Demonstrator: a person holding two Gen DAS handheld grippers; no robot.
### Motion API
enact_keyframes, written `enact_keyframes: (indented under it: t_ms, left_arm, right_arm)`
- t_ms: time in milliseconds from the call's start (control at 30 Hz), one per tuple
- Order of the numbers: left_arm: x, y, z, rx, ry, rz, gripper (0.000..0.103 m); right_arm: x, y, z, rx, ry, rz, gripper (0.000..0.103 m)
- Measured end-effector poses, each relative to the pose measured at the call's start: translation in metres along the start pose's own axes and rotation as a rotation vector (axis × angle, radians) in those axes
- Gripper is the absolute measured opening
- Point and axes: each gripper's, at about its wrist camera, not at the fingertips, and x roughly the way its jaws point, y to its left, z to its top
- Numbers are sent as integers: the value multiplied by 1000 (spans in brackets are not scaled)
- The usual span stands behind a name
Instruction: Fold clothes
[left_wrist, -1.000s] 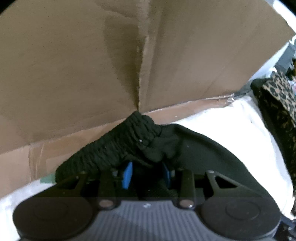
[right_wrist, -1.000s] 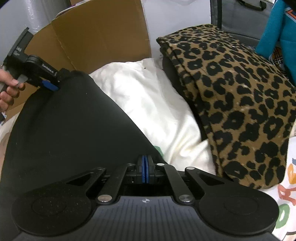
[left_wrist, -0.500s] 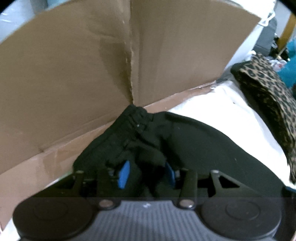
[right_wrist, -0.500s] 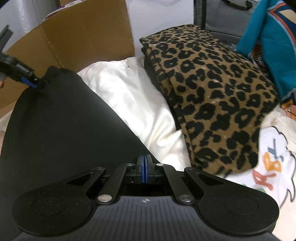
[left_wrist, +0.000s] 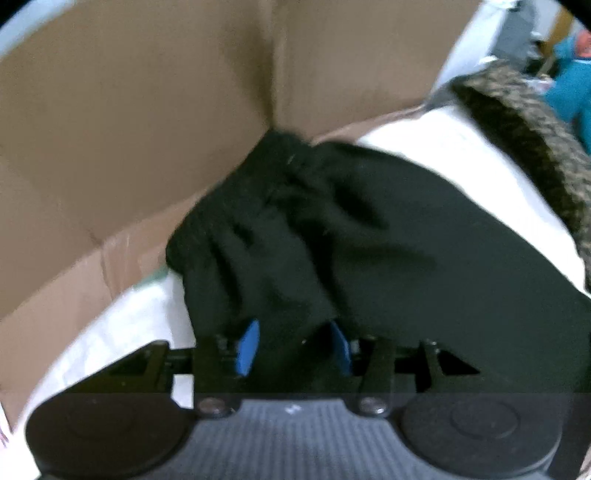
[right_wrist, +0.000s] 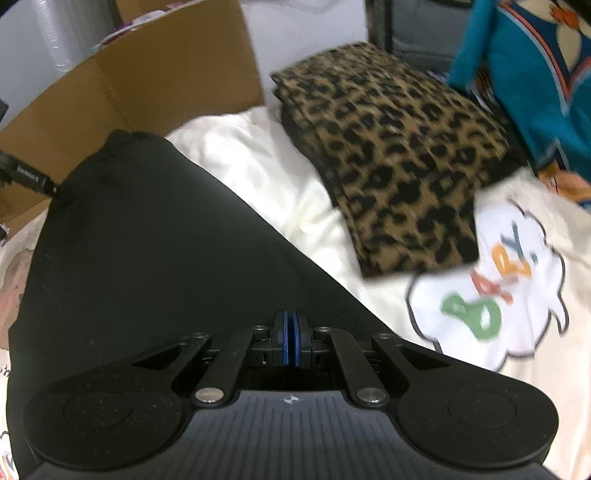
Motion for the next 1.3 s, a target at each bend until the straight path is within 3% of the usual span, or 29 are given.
enact_keyframes:
  t_ms: [100, 233, 333, 500, 600, 833, 1000, 1133, 1300]
  left_arm:
    - [15, 14, -1, -68, 13, 16, 28]
    - [21, 20, -2, -80, -6, 38, 10]
    - [15, 21, -4, -86, -12, 39, 11]
    - [-12, 7, -16, -13, -36, 29, 17]
    - [-32, -1, -31, 14, -55, -16, 17]
    - [-67, -30, -75, 86, -122, -114, 18]
    - [-67, -58, -107, 156, -141, -131, 19]
    - [-59, -72, -127, 151, -110, -175, 19]
    - [-47, -80, -147, 161, -73, -174, 19]
  right_arm:
    - [0, -8, -9, 9, 9, -13, 7]
    - [-3, -16, -16, 11, 10, -73, 6]
    - [-6, -24, -21, 40, 5, -92, 5]
    - [-12, -24, -21, 52, 0, -107, 5]
    - [-19, -18, -21, 60, -11, -118, 5]
    - [-35, 13, -21, -19, -40, -44, 5]
    - [-41, 34, -27, -54, -38, -9, 5]
    - [-45, 47, -36, -65, -30, 12, 5]
    - [-52, 71, -46, -99, -20, 53, 5]
